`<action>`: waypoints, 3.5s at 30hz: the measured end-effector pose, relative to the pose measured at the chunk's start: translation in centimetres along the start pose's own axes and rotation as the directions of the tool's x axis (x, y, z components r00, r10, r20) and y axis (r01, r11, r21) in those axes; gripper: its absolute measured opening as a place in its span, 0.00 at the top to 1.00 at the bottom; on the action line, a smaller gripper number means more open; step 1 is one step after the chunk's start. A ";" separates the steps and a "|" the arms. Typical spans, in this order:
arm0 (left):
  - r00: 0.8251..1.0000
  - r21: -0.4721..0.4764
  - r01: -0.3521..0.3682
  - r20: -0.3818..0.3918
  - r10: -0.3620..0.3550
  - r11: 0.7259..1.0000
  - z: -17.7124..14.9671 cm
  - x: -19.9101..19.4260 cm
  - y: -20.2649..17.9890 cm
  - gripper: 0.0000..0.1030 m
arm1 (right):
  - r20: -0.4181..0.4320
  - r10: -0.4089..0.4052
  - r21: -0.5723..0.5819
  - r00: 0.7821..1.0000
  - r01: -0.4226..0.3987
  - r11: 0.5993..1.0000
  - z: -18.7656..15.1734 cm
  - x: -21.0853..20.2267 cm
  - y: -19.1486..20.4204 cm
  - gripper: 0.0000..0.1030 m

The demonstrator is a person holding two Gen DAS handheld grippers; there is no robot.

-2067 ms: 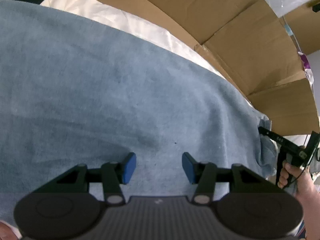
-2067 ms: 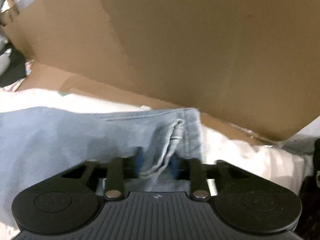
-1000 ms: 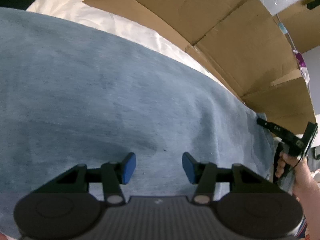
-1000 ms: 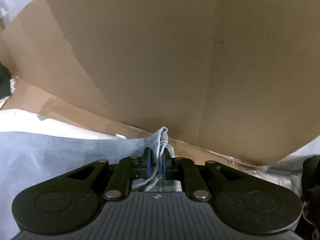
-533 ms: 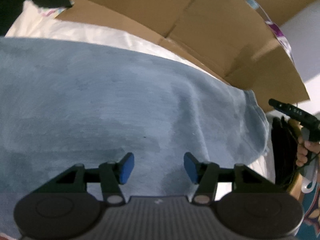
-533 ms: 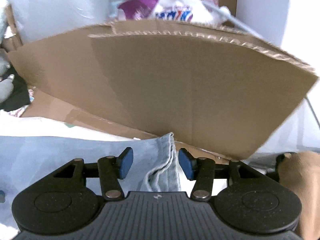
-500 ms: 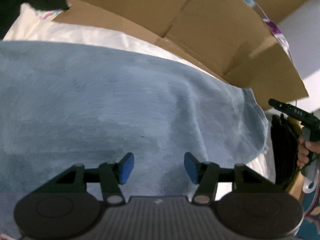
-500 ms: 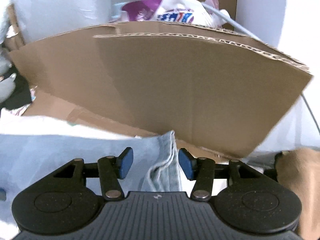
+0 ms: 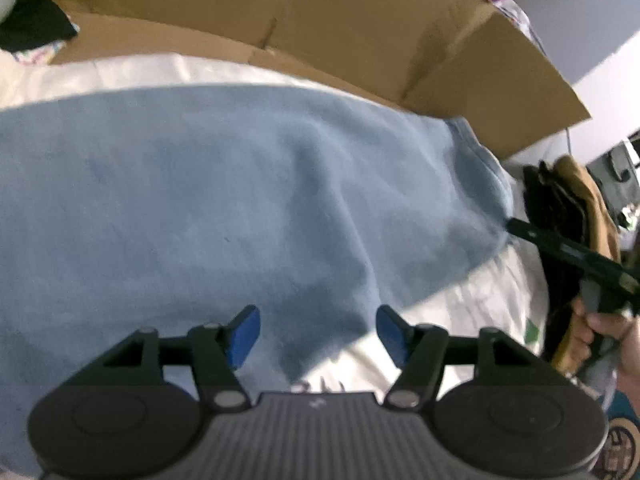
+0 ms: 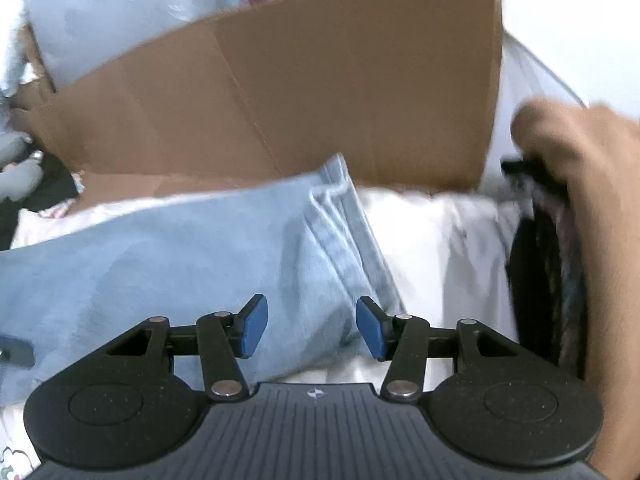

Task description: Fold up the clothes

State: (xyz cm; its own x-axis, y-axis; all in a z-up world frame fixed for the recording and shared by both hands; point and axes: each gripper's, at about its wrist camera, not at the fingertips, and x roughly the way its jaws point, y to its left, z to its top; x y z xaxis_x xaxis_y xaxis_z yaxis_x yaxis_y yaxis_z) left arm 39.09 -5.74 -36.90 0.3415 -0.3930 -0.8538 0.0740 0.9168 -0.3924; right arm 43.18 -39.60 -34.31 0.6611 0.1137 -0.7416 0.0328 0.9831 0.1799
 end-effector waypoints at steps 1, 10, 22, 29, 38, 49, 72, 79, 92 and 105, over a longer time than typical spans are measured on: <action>1.000 0.012 -0.002 -0.001 0.002 1.000 -0.4 0.1 -0.2 0.35 | -0.009 -0.001 0.010 1.000 0.001 1.000 -0.2 0.3 0.0 0.45; 1.000 0.036 -0.025 -0.017 0.026 0.999 -1.3 0.6 -0.1 0.33 | -0.064 0.006 0.269 0.998 0.012 0.963 -0.5 1.4 -2.9 0.45; 0.991 0.271 -0.128 0.001 0.132 0.954 -2.6 1.8 -2.0 0.32 | -0.074 0.119 0.448 0.990 -0.073 0.891 -1.2 3.0 -3.6 0.51; 0.987 0.258 -0.161 0.039 0.157 0.953 -2.0 1.9 -1.8 0.35 | 0.009 0.063 0.449 0.998 -0.060 0.892 -0.3 0.7 -3.5 0.82; 0.983 0.246 -0.163 0.122 0.136 0.956 -1.1 0.2 -1.4 0.36 | 0.029 -0.031 0.459 0.999 0.015 0.888 -0.9 -0.4 -3.6 0.95; 0.988 0.351 -0.142 0.102 0.113 0.926 -1.5 0.7 -2.8 0.49 | -0.021 0.016 0.537 1.000 -0.002 0.844 -1.8 2.3 -5.5 0.68; 0.990 0.313 -0.127 0.105 0.098 0.941 -0.2 0.7 -2.8 0.57 | -0.074 0.214 0.492 0.974 -0.151 0.857 -2.6 4.0 -0.8 0.52; 0.984 0.396 -0.177 0.052 0.171 0.901 -2.4 2.7 -3.1 0.57 | -0.122 0.250 0.449 0.961 -0.171 0.877 -3.8 4.2 1.0 0.46; 0.976 0.495 -0.214 0.079 0.201 0.842 -4.8 2.2 -4.0 0.56 | -0.164 0.352 0.420 0.922 -0.257 0.870 -4.6 4.9 5.0 0.57; 0.978 0.561 -0.208 0.106 0.180 0.801 -5.6 1.4 -3.5 0.97 | -0.138 0.275 0.519 0.951 -0.167 0.838 -5.4 4.3 1.8 1.00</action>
State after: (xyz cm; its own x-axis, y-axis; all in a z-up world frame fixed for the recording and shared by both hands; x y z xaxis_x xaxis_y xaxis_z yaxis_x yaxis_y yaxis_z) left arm 34.11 -9.89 -38.62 0.4462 -0.2115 -0.8696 0.5139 0.8561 0.0554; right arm 42.03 -36.59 -40.70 0.5343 0.3987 -0.7454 0.3061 0.7307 0.6102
